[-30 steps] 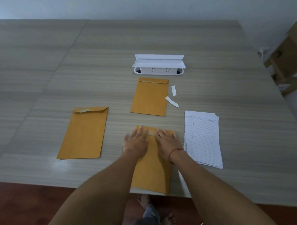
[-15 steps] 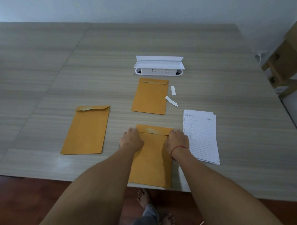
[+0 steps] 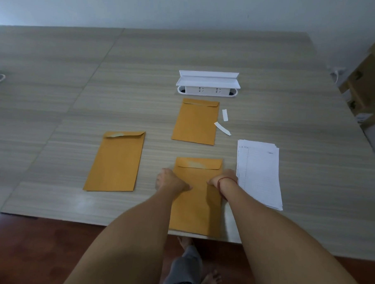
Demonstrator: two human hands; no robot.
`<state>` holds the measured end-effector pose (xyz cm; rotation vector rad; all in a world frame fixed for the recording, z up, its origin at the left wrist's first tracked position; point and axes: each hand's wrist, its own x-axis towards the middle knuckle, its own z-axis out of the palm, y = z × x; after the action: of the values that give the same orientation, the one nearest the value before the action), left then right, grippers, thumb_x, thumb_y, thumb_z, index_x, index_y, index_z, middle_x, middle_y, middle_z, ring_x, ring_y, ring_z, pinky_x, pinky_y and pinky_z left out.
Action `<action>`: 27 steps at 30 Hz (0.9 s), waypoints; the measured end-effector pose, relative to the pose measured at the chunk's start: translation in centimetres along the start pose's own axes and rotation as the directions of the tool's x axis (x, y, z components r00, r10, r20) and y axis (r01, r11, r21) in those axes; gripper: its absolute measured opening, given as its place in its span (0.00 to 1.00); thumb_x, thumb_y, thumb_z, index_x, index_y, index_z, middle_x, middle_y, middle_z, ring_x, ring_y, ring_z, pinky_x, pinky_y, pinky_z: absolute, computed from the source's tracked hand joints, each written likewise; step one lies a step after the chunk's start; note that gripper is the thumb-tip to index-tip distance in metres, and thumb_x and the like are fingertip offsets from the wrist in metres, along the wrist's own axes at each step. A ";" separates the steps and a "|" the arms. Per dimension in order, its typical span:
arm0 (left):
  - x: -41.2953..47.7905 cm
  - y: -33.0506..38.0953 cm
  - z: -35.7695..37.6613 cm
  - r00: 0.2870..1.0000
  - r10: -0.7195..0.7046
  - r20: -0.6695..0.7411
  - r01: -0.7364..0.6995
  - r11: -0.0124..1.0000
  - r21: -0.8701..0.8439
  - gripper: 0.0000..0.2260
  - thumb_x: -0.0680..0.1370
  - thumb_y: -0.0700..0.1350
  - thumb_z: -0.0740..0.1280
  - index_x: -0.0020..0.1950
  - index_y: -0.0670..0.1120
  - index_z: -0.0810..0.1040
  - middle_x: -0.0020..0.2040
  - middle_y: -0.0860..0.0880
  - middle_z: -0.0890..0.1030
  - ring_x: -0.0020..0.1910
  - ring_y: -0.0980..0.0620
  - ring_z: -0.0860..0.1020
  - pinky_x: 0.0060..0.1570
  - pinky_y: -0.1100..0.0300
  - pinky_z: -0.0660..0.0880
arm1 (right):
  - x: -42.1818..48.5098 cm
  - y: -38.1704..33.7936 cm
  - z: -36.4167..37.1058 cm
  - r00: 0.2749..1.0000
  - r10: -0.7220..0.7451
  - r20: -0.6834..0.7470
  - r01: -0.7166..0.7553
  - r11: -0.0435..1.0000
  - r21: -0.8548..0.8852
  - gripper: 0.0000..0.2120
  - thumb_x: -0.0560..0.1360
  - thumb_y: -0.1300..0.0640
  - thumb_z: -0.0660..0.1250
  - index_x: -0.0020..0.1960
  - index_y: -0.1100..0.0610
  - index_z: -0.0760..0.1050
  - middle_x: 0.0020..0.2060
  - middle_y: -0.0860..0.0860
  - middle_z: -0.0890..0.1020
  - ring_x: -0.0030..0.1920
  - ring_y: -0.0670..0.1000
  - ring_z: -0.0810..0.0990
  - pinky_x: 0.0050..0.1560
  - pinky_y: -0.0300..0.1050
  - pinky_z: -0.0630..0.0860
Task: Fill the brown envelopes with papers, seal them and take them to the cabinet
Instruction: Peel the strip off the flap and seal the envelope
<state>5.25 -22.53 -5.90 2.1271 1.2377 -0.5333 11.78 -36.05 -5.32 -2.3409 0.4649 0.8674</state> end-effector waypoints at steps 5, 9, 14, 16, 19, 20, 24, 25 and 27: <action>1.2 1.5 -2.0 0.998 0.048 -0.046 -0.053 0.993 -0.104 0.33 0.65 0.54 0.78 0.62 0.43 0.68 0.60 0.43 0.75 0.60 0.43 0.74 0.57 0.49 0.76 | 0.1 -3.8 -0.5 0.991 -0.125 0.038 0.120 0.986 0.112 0.25 0.78 0.59 0.65 0.73 0.55 0.63 0.68 0.56 0.71 0.67 0.59 0.72 0.64 0.51 0.71; 3.8 4.5 -4.9 0.983 0.140 -0.120 -0.148 0.987 -0.061 0.39 0.68 0.61 0.73 0.73 0.50 0.62 0.66 0.43 0.72 0.67 0.41 0.70 0.62 0.46 0.71 | 1.4 -7.9 -1.5 0.982 -0.179 0.066 0.168 0.975 0.144 0.29 0.75 0.66 0.62 0.74 0.55 0.60 0.66 0.56 0.72 0.63 0.59 0.74 0.56 0.48 0.74; 8.0 9.3 -7.6 0.975 0.201 -0.099 -0.208 0.976 -0.067 0.44 0.70 0.61 0.71 0.78 0.54 0.50 0.72 0.41 0.65 0.71 0.39 0.64 0.68 0.44 0.65 | 5.8 -12.0 -2.7 0.974 -0.157 -0.162 0.194 0.948 0.253 0.16 0.72 0.71 0.60 0.39 0.51 0.62 0.38 0.52 0.72 0.36 0.53 0.73 0.35 0.41 0.69; 9.4 11.0 -8.1 0.965 0.226 -0.131 -0.238 0.968 -0.080 0.39 0.72 0.57 0.72 0.76 0.47 0.56 0.71 0.41 0.67 0.71 0.40 0.65 0.68 0.47 0.64 | 7.2 -13.5 -3.0 0.967 -0.160 -0.199 0.202 0.957 0.209 0.13 0.73 0.70 0.62 0.40 0.53 0.67 0.42 0.53 0.74 0.43 0.58 0.78 0.40 0.45 0.74; 11.8 13.2 -8.3 0.957 0.246 -0.155 -0.266 0.956 -0.121 0.32 0.72 0.52 0.73 0.70 0.42 0.64 0.68 0.41 0.69 0.68 0.41 0.68 0.68 0.49 0.67 | 9.3 -15.4 -3.5 0.964 -0.163 -0.211 0.192 0.974 0.123 0.08 0.76 0.67 0.65 0.54 0.62 0.77 0.51 0.59 0.78 0.54 0.58 0.79 0.52 0.46 0.76; 12.9 14.0 -8.3 0.958 0.250 -0.144 -0.269 0.954 -0.134 0.31 0.72 0.51 0.73 0.69 0.42 0.64 0.67 0.41 0.69 0.68 0.42 0.68 0.68 0.50 0.67 | 10.6 -16.0 -3.6 0.964 -0.164 -0.208 0.187 0.977 0.098 0.06 0.76 0.67 0.64 0.52 0.62 0.77 0.50 0.59 0.79 0.52 0.57 0.79 0.50 0.45 0.75; 15.8 15.9 -7.9 0.953 0.282 -0.112 -0.292 0.953 -0.086 0.27 0.73 0.48 0.73 0.68 0.41 0.67 0.66 0.42 0.70 0.66 0.42 0.70 0.65 0.51 0.68 | 13.4 -17.6 -3.4 0.959 -0.139 -0.248 0.163 0.983 0.080 0.07 0.74 0.69 0.62 0.39 0.61 0.70 0.34 0.53 0.72 0.41 0.54 0.73 0.40 0.40 0.69; 16.2 16.1 -7.8 0.951 0.291 -0.106 -0.299 0.952 -0.069 0.27 0.73 0.48 0.73 0.67 0.42 0.68 0.65 0.42 0.71 0.65 0.42 0.71 0.64 0.51 0.69 | 13.8 -17.7 -3.4 0.956 -0.140 -0.258 0.165 0.983 0.075 0.06 0.74 0.70 0.62 0.40 0.61 0.70 0.36 0.54 0.73 0.42 0.54 0.74 0.40 0.40 0.69; 16.6 16.6 -7.6 0.948 0.306 -0.088 -0.311 0.948 -0.061 0.25 0.73 0.48 0.72 0.66 0.42 0.69 0.63 0.43 0.73 0.63 0.43 0.72 0.62 0.51 0.71 | 14.0 -17.8 -3.3 0.950 -0.155 -0.269 0.177 0.983 0.057 0.06 0.74 0.69 0.61 0.41 0.60 0.71 0.40 0.55 0.74 0.43 0.54 0.74 0.41 0.41 0.69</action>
<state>28.01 -13.11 -5.43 2.2389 0.9213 -0.2659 32.44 -26.17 -5.51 -2.3904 0.3944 0.4517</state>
